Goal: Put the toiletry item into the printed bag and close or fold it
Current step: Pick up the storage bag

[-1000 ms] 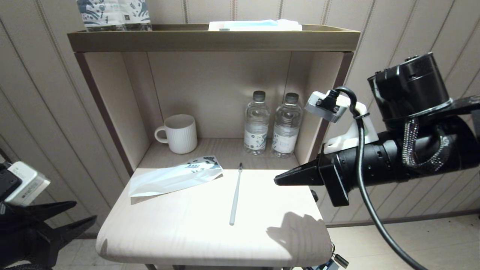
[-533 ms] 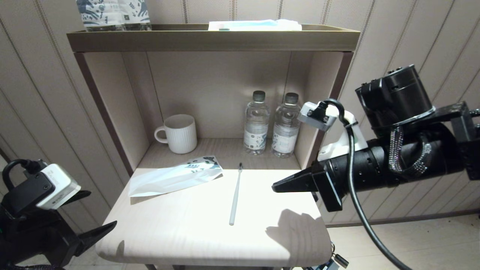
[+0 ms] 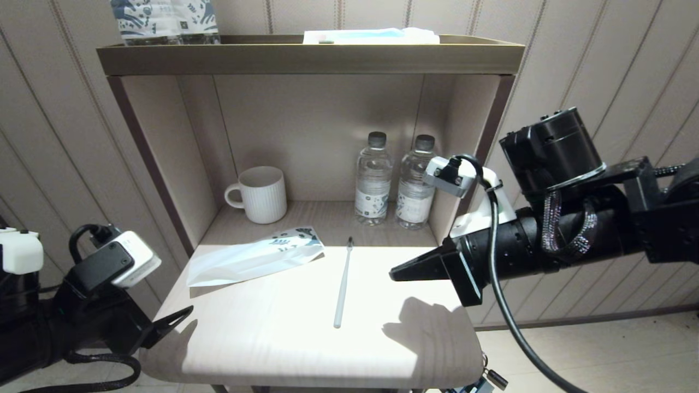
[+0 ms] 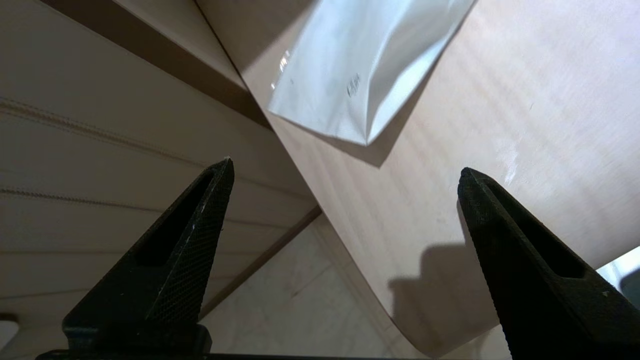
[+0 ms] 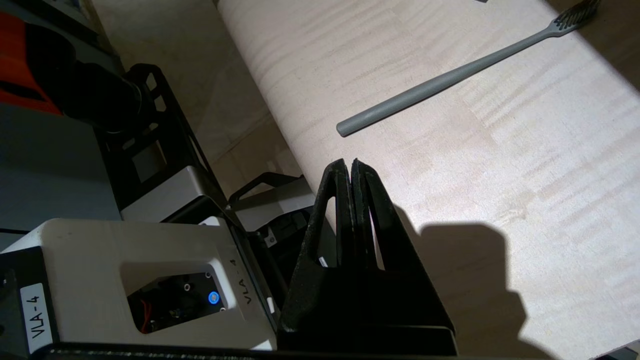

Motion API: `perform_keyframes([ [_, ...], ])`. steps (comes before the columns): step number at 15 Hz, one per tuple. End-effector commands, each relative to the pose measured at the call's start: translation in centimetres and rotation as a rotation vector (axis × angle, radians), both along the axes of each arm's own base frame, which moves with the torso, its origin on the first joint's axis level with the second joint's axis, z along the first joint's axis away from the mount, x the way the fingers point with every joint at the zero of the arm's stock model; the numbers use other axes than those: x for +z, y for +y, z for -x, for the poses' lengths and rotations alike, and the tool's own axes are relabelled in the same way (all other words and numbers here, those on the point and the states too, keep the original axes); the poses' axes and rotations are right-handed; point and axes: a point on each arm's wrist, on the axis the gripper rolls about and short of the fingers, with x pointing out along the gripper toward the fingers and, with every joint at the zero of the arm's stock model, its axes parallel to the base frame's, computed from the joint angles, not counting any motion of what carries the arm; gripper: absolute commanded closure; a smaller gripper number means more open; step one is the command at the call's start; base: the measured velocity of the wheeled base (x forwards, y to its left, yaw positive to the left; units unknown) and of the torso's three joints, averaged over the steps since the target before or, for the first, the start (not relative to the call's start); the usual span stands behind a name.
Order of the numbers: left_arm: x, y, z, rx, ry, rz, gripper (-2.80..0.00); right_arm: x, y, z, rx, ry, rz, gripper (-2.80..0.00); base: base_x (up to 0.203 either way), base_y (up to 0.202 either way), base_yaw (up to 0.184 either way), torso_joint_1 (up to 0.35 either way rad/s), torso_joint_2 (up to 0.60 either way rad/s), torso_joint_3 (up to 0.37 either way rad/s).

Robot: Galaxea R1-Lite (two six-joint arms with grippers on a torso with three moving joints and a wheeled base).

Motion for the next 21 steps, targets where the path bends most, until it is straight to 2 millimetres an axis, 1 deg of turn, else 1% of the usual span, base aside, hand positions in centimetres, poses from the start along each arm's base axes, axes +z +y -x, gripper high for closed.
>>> perform_keyframes([
  [1,-1.6,-0.1,-0.6,-0.005,0.063,-0.046,-2.8,-0.6,0.2,-0.4,0.003,0.021,0.01,0.0,0.0,0.0,0.0,0.0,0.0,0.0],
  [3,-1.9,-0.3,-1.5,-0.011,0.055,-0.068,-2.8,-1.0,0.2,-0.8,0.006,0.034,0.011,0.0,0.0,0.0,0.0,0.0,0.0,0.0],
  [7,-2.5,-0.8,-4.1,-0.009,-0.047,-0.109,-2.8,-2.2,0.2,-2.0,0.007,0.03,-0.014,0.0,0.0,0.0,0.0,0.0,0.0,0.0],
  [9,-3.1,-1.0,-5.1,-0.008,-0.1,-0.12,-2.8,-2.4,0.3,-2.1,0.016,0.035,-0.019,0.0,0.0,0.0,0.0,0.0,0.0,0.0],
  [11,-3.6,-0.9,-5.1,-0.017,-0.099,-0.145,-2.8,-2.3,0.3,-2.2,0.03,0.035,-0.03,0.0,0.0,0.0,0.0,0.0,0.0,0.0],
  [15,-3.5,-1.0,-5.3,-0.019,-0.104,-0.147,-2.8,-2.3,0.5,-2.3,0.034,0.037,-0.031,0.0,0.0,0.0,0.0,0.0,0.0,0.0],
  [16,-3.5,-1.0,-5.3,-0.02,-0.105,-0.145,0.0,-2.3,0.5,-2.3,0.034,0.037,-0.031,0.0,0.0,0.0,0.0,0.0,0.0,0.0],
  [21,-3.3,-1.0,-5.2,-0.021,-0.114,-0.141,0.0,-2.2,0.5,-2.2,0.036,0.033,-0.033,0.0,0.0,0.0,0.0,0.0,0.0,0.0],
])
